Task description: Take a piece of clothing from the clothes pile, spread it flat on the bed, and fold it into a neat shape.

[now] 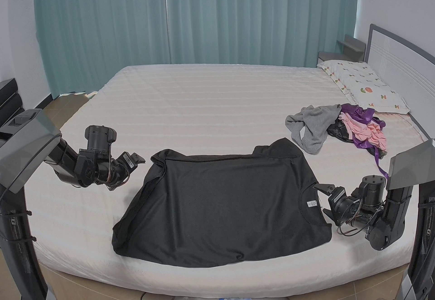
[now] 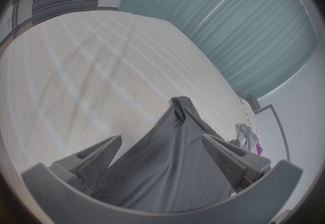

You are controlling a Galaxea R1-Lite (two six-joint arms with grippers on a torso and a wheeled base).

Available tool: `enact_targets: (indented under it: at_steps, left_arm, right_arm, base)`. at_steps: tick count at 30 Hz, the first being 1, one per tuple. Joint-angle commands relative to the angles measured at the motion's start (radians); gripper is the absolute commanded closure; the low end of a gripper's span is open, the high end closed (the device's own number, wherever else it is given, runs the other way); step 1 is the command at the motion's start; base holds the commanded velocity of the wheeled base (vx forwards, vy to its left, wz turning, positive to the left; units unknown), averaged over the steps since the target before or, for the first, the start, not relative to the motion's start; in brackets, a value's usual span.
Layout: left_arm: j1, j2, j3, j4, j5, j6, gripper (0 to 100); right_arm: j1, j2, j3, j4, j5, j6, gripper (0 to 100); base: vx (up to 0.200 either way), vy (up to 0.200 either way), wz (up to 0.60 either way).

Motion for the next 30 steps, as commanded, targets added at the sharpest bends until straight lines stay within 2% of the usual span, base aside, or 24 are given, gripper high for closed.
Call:
enact_targets:
  at_steps: [1, 5, 9, 11, 17, 30]
  left_arm:
    - [-0.022, 0.086, -0.141, 0.067, 0.0, -0.014, 0]
    - [-0.044, 0.163, -0.299, 0.135, 0.0, -0.056, 0]
    - [-0.054, 0.21, -0.363, 0.15, 0.0, -0.056, 0]
    - [-0.073, 0.298, -0.471, 0.162, 0.005, -0.056, 0]
    - [-0.074, 0.402, -0.604, 0.178, 0.014, -0.054, 0]
    - [-0.05, 0.485, -0.756, 0.175, 0.022, -0.062, 0]
  right_arm:
    - [0.0, 0.003, 0.0, 0.0, 0.0, 0.0, 0]
    - [0.0, 0.004, 0.0, 0.0, 0.0, 0.0, 0]
    - [0.0, 0.006, 0.0, 0.0, 0.001, 0.0, 0]
    - [0.0, 0.006, 0.0, 0.0, 0.001, 0.0, 0]
    - [0.0, 0.007, 0.0, 0.0, 0.001, 0.0, 0]
    - [0.0, 0.007, 0.0, 0.0, 0.001, 0.0, 0]
  base:
    - [0.0, 0.0, 0.0]
    - [0.0, 0.0, 0.0]
    - [0.0, 0.0, 0.0]
    - [0.0, 0.0, 0.0]
    - [0.0, 0.0, 0.0]
    - [0.0, 0.0, 0.0]
